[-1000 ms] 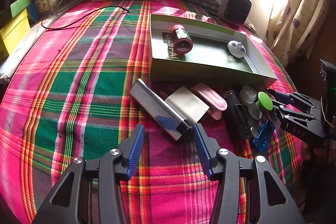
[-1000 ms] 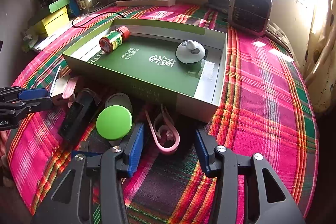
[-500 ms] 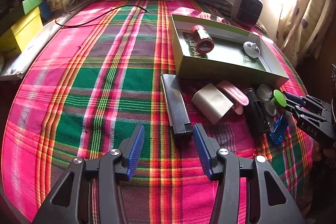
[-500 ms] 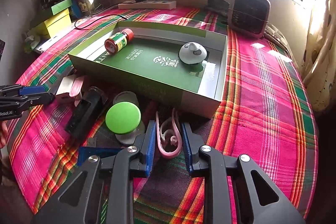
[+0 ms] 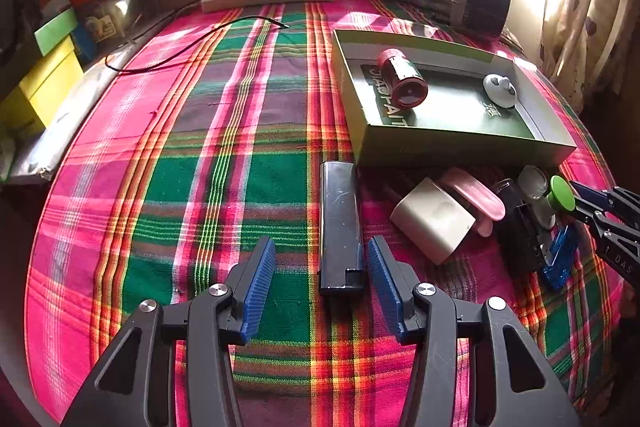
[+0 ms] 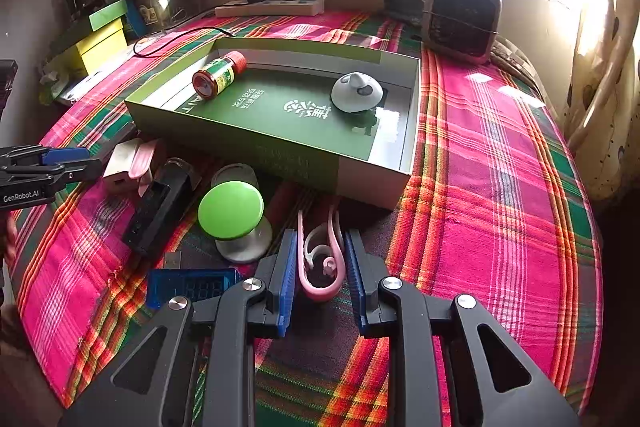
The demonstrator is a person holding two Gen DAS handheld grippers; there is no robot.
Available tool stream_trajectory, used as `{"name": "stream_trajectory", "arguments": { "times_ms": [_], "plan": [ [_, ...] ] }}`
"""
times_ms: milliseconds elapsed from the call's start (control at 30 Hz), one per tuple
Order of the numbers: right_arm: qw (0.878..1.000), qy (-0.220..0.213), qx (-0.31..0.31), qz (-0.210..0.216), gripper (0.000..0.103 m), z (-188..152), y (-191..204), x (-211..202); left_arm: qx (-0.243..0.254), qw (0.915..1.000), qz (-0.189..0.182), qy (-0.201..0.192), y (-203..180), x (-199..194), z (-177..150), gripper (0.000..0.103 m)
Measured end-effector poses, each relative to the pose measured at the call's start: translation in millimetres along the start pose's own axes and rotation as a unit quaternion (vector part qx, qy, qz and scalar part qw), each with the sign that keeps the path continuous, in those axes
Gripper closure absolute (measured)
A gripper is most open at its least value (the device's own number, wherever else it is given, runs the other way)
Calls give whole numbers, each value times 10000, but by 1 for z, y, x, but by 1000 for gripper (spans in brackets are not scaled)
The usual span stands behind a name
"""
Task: Organize rigid objects
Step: 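Close the left gripper on the black case and lift it while the right gripper holds the earphone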
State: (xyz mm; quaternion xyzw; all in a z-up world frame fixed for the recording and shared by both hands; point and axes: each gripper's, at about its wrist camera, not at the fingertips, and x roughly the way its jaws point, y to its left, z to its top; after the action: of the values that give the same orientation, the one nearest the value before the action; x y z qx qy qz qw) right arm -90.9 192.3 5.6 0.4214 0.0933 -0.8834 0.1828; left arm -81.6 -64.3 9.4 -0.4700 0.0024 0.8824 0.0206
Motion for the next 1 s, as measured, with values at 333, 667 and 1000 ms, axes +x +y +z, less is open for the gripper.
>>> {"name": "stream_trajectory", "arguments": {
  "times_ms": [333,667,1000],
  "plan": [
    [10000,13,60,-63,78,0,-3,1,82,9997,-100,-196,3,11,14,55],
    [9999,40,88,-82,78,-1,-4,1,127,9994,29,-331,-1,11,11,55],
    [9999,42,105,-84,78,0,-3,1,90,9994,-39,-333,0,10,11,81]
  ]
}}
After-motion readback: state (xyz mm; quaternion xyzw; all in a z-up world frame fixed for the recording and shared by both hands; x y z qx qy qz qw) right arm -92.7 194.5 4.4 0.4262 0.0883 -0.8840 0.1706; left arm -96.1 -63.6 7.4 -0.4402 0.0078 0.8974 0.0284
